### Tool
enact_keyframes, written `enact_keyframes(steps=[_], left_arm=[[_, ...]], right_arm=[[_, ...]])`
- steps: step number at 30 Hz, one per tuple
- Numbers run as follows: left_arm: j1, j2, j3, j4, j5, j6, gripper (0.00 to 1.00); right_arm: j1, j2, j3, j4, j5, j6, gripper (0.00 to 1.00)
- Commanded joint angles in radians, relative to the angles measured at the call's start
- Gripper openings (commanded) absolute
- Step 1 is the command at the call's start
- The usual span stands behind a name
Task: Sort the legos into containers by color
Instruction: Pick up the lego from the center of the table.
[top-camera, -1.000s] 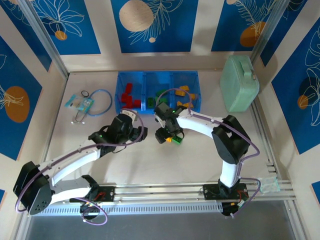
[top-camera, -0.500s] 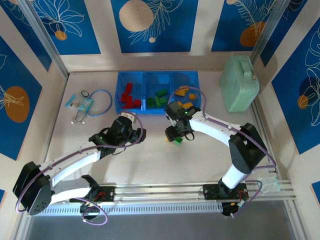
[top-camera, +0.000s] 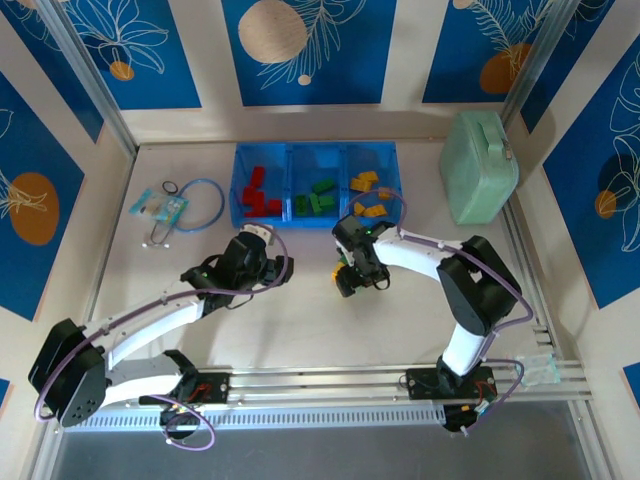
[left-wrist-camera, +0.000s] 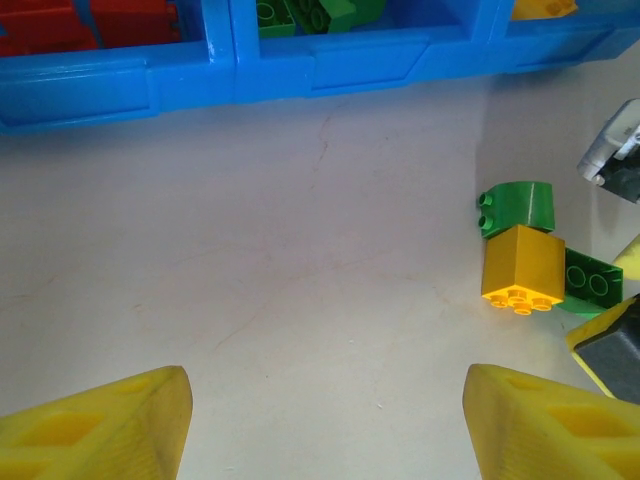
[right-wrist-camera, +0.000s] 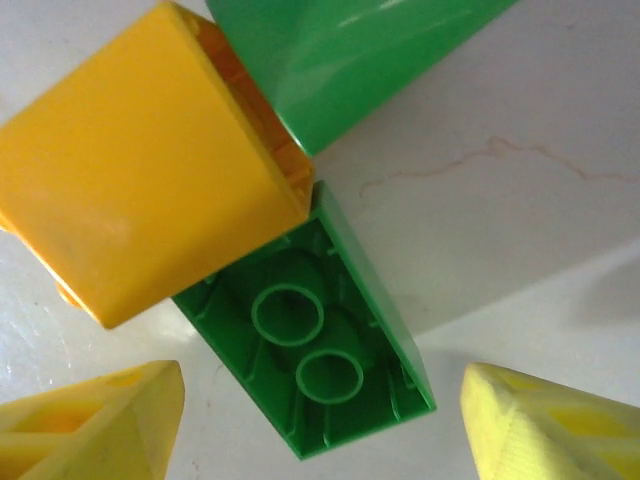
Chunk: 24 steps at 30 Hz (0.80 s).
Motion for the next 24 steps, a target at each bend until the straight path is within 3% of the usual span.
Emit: enact_keyframes(steps=[1,8,11,18,24], left_arm=[[-0.006,-0.002,0.003,0.002,-0.003,-0.008,0.71],[-0.006,-0.028,-0.005,-0.022,-0.030,0.001,0.71],[-0.004,-0.035,-0.003,-0.027,-0.041,0.006,0.70],[-0.005,-0.065,-0.029,0.012,-0.048,0.010,0.69],[-0.006,-0.088,-0.067,0.006,-0.045,-0.026,0.68]], right_arm=[[0.004,0.036,0.044,0.013,-0.022,-0.027,0.71],[0.036,0.046,0.065,-0.011,-0.017,-0.025,0.37],[0.059,0.012,0.098,-0.058,0.009,-0.016,0.30],[0.056,-0.086,0.270,-0.111,0.008,0.003,0.29],[-0.039,0.066,0.563,-0.131,-0.062,-0.008,0.29]])
